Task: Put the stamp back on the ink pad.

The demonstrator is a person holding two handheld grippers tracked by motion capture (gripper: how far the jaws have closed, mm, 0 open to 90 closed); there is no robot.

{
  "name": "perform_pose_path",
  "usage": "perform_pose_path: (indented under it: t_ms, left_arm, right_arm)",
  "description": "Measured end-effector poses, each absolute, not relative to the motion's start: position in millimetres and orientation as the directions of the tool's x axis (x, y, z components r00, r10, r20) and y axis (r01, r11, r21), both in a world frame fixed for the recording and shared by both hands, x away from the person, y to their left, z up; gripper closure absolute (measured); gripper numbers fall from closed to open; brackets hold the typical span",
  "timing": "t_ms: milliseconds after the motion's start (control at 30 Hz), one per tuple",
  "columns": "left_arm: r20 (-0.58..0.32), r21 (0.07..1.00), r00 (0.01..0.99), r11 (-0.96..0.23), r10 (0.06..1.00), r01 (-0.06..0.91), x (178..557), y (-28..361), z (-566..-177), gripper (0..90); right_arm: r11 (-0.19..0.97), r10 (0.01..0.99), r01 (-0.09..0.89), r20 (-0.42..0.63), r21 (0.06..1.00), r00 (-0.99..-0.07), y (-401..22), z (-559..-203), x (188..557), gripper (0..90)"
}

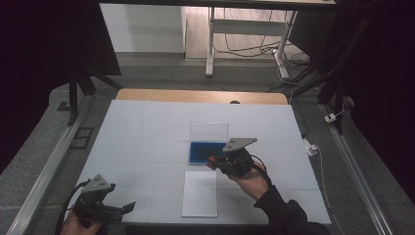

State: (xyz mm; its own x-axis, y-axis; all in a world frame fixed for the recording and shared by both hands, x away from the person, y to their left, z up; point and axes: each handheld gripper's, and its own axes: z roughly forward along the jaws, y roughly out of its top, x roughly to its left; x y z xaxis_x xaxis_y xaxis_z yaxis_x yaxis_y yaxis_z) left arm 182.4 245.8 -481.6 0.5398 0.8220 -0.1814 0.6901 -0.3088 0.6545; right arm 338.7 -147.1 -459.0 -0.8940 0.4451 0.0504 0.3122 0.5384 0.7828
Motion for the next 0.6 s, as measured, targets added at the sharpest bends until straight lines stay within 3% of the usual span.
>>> perform_pose_path:
  t_ms: [600]
  left_arm:
    - [-0.185,0.653,0.538,-0.306,0.822,0.693,182.9,246.3,-481.8,4.2]
  right_arm:
    - [0.531,0.474,0.329,0.049,0.781,-0.879,-140.3,-463.7,358.7,79.4]
